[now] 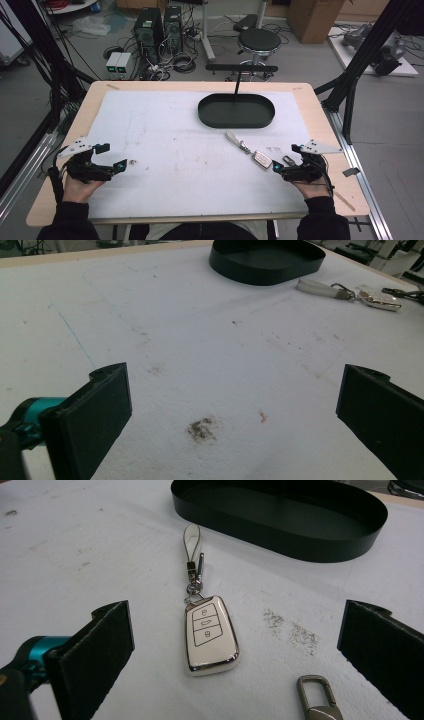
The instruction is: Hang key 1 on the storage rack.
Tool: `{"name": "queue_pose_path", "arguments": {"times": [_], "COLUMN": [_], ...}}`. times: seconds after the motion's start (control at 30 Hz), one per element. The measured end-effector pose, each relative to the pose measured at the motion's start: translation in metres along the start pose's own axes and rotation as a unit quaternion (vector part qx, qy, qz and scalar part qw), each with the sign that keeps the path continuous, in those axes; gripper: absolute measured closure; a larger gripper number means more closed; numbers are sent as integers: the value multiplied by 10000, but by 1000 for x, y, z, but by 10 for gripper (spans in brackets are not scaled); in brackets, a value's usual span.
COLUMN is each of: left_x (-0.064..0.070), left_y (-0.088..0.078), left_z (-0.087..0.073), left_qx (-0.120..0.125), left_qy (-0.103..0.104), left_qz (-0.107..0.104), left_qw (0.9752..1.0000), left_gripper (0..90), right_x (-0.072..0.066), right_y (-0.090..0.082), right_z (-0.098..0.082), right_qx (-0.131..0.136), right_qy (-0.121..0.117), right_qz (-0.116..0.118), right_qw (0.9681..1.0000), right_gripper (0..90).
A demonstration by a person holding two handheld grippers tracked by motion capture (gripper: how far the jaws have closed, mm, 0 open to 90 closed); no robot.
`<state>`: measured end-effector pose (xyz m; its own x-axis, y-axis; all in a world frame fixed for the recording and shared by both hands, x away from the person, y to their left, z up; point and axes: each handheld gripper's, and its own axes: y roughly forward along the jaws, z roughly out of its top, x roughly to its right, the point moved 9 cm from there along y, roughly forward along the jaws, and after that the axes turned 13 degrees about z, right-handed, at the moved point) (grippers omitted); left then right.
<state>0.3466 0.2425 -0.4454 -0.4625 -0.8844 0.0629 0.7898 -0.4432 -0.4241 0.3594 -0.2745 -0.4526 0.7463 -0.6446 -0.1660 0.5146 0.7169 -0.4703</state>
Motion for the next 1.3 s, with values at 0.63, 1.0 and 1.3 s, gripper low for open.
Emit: {"name": "queue_pose_path", "arguments": {"times": [0.63,1.0,1.3], "left_x": [1,2,2], "left_y": [1,4,4], "left_z": [-1,-3,-3], "left_qx": [-51,-121,-131], "left_qy": [7,61,47], "left_qz": [2,-4,-5], "left_qw": [10000,9999,9999], "left_gripper": [18,18,18], "right_x": [2,3,1], "right_y": [3,11,25], "right_z": [-2,4,14], "right_qx": [-76,-189,-358], "right_qy": [-16,17,-36], "right_qz": [-35,-19,36], "right_qw": [10000,9998,9993], "right_gripper": [9,9,9]}}
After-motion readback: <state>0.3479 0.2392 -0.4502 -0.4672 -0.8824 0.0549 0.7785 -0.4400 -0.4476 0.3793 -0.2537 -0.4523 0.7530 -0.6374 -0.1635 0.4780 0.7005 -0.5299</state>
